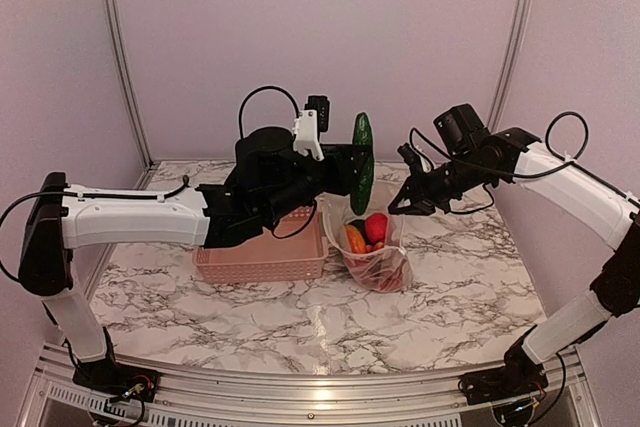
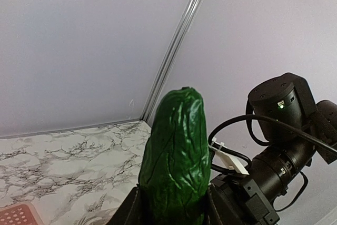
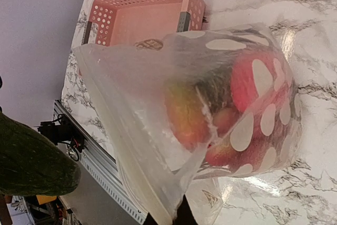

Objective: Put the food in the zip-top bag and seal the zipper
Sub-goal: Place the fake vegetable in the zipper food storage bag.

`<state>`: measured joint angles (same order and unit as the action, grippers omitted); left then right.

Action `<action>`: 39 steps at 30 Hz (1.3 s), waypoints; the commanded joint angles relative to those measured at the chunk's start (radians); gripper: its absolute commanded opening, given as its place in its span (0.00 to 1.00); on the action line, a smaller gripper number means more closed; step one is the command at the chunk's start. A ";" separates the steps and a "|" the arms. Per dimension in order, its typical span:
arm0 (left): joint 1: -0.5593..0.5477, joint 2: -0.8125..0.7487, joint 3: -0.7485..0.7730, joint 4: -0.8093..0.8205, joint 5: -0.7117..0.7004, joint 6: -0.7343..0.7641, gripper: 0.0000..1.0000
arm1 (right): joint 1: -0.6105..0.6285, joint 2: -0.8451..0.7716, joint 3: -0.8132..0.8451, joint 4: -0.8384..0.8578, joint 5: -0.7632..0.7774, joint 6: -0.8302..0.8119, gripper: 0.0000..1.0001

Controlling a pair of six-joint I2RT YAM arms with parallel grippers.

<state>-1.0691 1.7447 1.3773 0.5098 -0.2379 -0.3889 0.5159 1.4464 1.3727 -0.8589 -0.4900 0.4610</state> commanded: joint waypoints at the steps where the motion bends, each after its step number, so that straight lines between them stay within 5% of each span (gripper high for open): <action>1: -0.027 0.074 -0.019 0.153 -0.115 0.060 0.20 | -0.007 -0.012 0.031 0.045 -0.043 0.036 0.00; 15: -0.076 0.189 -0.045 0.265 -0.398 0.042 0.22 | -0.011 -0.003 0.046 0.072 -0.035 0.062 0.00; 22: -0.089 0.228 -0.006 0.248 -0.381 -0.027 0.24 | -0.022 0.008 0.044 0.077 -0.042 0.067 0.00; 35: -0.116 0.215 0.125 0.053 -0.393 0.048 0.70 | -0.022 0.023 0.066 0.072 -0.047 0.057 0.00; 39: -0.115 0.146 0.152 -0.055 -0.400 0.097 0.72 | -0.024 0.014 0.060 0.066 -0.038 0.048 0.00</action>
<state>-1.1820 1.9781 1.4940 0.5869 -0.6117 -0.3603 0.5022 1.4700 1.3918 -0.8082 -0.5270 0.5232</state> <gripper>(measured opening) 0.717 0.003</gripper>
